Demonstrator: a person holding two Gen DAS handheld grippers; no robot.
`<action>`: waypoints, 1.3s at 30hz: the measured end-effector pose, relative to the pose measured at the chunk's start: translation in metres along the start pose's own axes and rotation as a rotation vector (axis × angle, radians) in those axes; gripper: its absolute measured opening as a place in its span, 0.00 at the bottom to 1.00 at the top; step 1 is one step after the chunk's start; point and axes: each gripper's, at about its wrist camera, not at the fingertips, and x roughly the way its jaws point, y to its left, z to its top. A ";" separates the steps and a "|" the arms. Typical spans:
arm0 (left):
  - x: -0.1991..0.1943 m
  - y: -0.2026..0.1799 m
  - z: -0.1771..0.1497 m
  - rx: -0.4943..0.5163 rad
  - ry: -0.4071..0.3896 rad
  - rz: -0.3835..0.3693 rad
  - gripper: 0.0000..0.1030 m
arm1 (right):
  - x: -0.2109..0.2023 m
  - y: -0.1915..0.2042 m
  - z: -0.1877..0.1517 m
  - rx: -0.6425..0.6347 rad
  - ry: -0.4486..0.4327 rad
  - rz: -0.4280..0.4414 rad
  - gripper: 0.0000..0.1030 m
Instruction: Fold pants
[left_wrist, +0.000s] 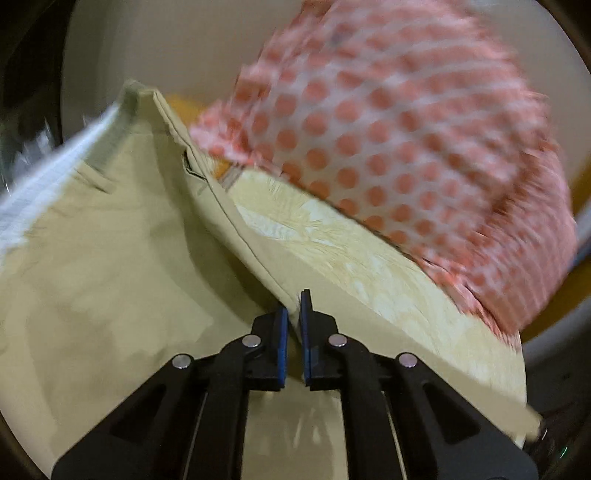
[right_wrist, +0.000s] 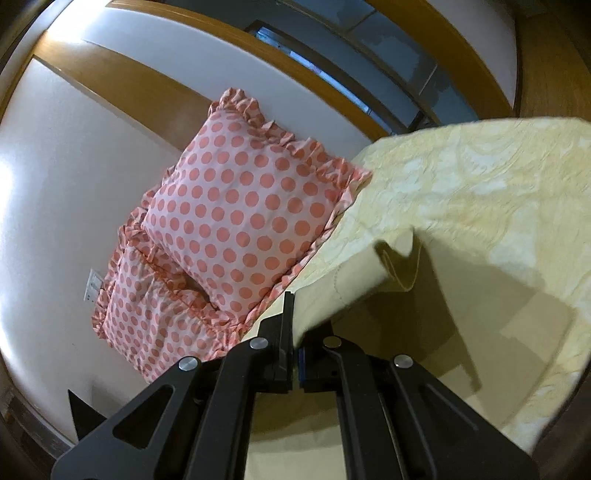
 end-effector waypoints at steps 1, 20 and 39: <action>-0.026 0.003 -0.015 0.016 -0.027 -0.013 0.06 | -0.006 -0.004 -0.001 -0.004 -0.006 -0.019 0.01; -0.121 0.052 -0.194 0.046 -0.091 0.090 0.20 | -0.038 -0.061 -0.035 0.017 0.073 -0.266 0.06; -0.128 0.074 -0.168 0.065 -0.233 0.194 0.83 | -0.046 -0.044 -0.058 -0.168 -0.034 -0.295 0.06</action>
